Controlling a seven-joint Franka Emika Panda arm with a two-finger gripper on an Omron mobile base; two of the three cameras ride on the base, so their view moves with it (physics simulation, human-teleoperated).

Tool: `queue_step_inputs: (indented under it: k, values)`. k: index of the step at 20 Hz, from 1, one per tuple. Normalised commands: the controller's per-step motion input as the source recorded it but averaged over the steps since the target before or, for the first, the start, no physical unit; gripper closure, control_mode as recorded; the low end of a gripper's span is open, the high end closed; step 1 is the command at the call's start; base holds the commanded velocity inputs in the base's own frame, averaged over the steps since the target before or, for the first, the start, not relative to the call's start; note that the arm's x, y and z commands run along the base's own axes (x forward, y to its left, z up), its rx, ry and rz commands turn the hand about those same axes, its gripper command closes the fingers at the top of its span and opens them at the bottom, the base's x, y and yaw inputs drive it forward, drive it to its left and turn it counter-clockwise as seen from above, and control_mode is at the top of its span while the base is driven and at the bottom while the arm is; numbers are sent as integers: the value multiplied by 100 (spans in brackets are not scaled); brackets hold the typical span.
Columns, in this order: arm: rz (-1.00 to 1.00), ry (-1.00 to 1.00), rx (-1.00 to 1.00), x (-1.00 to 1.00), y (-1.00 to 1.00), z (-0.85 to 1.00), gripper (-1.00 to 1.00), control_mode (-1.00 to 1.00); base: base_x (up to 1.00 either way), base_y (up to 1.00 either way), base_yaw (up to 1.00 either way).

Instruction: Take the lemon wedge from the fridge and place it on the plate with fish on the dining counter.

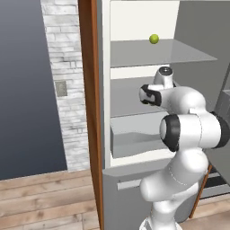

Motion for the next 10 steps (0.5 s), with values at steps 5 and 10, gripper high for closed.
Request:
queue_step_inputs:
  k: [5, 10]
  values:
    - [0, 0, 0, 37, 0, -31, -100, -100, 0, 0, 0]
    - [1, 0, 0, 5, 0, -35, -100, -100, 0, 0, 0]
